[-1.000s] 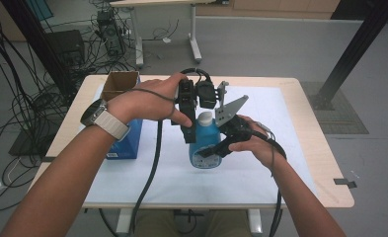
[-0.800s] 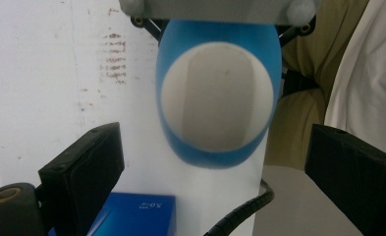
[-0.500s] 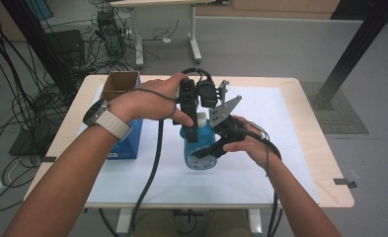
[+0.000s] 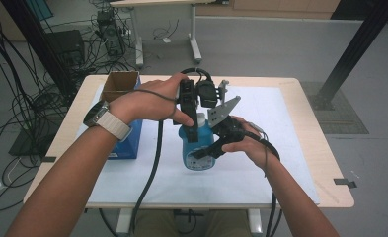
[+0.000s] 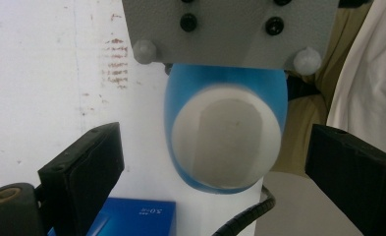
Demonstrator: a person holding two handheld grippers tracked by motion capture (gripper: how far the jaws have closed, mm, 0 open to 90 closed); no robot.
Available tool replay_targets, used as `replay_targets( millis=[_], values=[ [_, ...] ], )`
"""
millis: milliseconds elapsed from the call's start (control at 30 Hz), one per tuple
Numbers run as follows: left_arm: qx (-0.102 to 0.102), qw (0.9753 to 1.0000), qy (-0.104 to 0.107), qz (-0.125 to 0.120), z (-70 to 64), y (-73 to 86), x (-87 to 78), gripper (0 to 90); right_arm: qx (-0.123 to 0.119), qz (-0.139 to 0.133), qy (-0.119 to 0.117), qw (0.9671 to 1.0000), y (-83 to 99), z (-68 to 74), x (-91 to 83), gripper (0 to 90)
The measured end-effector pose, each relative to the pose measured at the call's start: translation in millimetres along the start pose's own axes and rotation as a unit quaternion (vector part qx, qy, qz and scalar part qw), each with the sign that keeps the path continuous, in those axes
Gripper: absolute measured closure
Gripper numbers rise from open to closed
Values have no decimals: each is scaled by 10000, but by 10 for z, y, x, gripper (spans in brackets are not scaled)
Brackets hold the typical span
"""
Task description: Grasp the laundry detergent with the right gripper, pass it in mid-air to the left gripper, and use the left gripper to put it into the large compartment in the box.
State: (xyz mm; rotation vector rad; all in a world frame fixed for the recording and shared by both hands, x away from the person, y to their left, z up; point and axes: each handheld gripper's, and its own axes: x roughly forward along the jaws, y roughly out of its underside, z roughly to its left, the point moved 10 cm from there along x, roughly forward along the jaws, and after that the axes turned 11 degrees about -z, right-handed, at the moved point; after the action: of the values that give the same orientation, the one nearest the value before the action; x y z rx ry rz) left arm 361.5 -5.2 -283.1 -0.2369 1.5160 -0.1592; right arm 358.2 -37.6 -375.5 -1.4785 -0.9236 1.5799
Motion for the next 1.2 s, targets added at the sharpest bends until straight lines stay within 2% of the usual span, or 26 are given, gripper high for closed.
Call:
replay_targets(
  millis=[1200],
  values=[
    [27, 10000, 28, -10, -9, -27, 31, 85, 55, -53, 27, 10000, 27, 3, -34, 443]
  ],
)
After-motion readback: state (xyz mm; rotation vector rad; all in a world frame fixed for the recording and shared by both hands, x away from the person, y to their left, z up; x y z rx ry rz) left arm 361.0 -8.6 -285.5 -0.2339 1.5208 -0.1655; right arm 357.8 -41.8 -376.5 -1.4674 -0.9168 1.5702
